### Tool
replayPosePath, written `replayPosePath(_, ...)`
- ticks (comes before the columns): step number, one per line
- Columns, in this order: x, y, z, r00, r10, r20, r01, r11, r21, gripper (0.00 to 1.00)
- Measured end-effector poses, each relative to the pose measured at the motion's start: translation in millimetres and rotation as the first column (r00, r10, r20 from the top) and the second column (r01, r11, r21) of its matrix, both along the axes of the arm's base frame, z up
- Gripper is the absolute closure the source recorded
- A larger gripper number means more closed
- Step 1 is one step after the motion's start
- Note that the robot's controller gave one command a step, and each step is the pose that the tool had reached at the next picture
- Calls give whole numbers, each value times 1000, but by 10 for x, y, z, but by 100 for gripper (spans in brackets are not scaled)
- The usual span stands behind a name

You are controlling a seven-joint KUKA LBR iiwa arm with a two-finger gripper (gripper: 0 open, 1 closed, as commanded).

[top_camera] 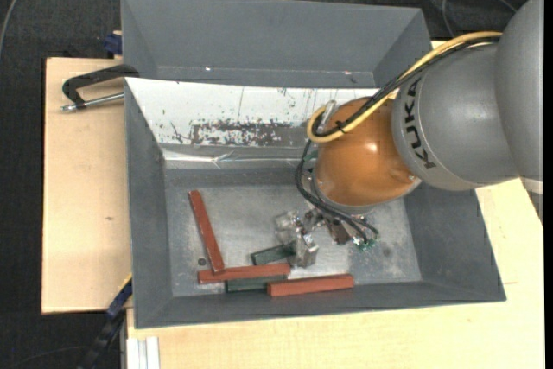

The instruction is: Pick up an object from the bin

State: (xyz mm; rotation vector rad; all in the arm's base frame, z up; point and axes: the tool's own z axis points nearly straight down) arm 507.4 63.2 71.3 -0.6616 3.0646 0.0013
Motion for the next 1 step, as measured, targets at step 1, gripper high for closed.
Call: replayPosePath(1,312,117,1397,993,120,10,-120,993,-1,100)
